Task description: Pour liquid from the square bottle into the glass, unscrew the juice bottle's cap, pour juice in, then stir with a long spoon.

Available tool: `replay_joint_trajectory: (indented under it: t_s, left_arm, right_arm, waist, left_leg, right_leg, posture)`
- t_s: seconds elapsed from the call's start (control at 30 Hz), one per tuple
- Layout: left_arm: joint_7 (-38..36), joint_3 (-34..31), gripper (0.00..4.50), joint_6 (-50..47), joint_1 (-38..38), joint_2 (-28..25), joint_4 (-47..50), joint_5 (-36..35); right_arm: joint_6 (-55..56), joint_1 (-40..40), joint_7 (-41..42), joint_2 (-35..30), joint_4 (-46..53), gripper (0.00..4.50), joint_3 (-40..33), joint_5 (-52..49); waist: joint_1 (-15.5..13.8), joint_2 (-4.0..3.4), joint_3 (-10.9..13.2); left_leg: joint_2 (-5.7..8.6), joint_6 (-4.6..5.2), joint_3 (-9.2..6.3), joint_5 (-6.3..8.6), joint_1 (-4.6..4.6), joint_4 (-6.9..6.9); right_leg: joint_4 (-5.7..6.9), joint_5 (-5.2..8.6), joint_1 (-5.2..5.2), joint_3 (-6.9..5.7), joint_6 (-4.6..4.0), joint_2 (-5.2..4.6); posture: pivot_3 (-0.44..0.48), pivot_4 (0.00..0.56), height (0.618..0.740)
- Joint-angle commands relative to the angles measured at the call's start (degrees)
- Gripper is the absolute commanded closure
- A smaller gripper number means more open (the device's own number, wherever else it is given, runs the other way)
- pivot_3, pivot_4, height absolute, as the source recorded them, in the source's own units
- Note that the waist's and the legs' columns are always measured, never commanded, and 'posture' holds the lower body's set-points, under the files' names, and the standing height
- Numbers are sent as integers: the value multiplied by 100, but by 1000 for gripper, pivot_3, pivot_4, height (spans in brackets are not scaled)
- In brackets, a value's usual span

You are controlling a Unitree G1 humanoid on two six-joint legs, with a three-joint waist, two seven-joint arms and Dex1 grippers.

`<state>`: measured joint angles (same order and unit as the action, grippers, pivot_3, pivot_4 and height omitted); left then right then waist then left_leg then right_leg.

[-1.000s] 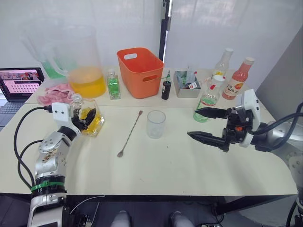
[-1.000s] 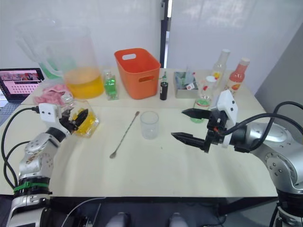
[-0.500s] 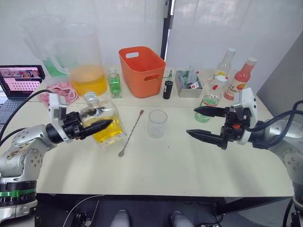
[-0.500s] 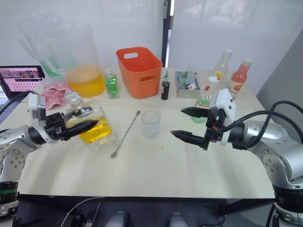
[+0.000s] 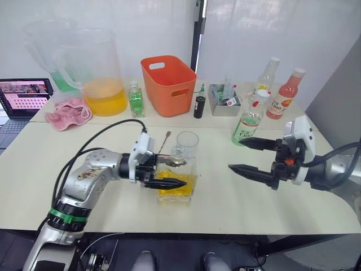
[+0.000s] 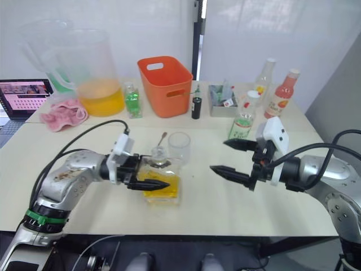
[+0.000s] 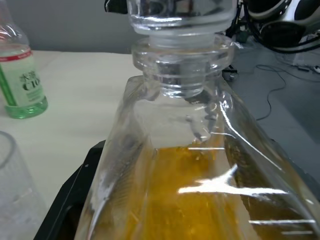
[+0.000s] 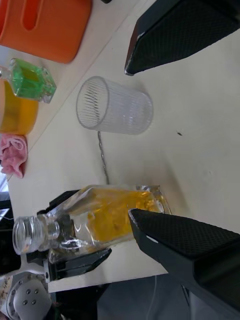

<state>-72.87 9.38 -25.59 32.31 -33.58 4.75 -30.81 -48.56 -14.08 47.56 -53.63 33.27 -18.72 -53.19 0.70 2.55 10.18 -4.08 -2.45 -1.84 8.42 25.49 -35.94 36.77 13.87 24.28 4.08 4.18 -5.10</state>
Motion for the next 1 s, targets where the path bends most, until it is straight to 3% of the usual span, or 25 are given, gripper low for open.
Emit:
replay_joint_trajectory:
  t_s: [0.03,0.43,0.5,0.57,1.0]
  left_arm:
    - [-117,172,1675,438,333,196,-110,276]
    - [-255,227,1675,840,123,240,-578,631]
    - [-252,211,636,868,57,215,-560,654]
    - [-205,189,16,831,-9,187,-491,651]
    - [23,-91,16,-52,-170,-69,150,285]
  right_arm:
    - [-103,218,-27,-144,305,0,-457,-332]
    - [-126,355,-355,-190,382,0,-576,-619]
    - [-131,321,-377,-222,365,0,-576,-660]
    - [-133,295,-392,-251,355,0,-571,-696]
    - [-11,145,-390,-256,196,0,-353,-670]
  waist:
    - [5,0,0]
    - [12,-1,-1]
    - [15,-2,-1]
    - [5,-4,-1]
    - [14,-4,-1]
  left_leg:
    - [0,0,0,0,0,-1]
    - [0,1,-1,0,-2,-4]
    - [0,1,-1,0,-3,-3]
    - [0,1,-1,-1,-5,-3]
    - [1,1,-1,-1,-7,-7]
  right_leg:
    - [-1,5,0,0,9,0]
    - [1,7,-3,1,14,-1]
    - [1,7,-3,1,13,-1]
    - [3,7,-4,1,13,-1]
    - [3,8,-8,1,15,-2]
  posture:
    - [0,150,703]
    - [0,150,703]
    - [0,150,703]
    - [0,150,703]
    - [0,150,703]
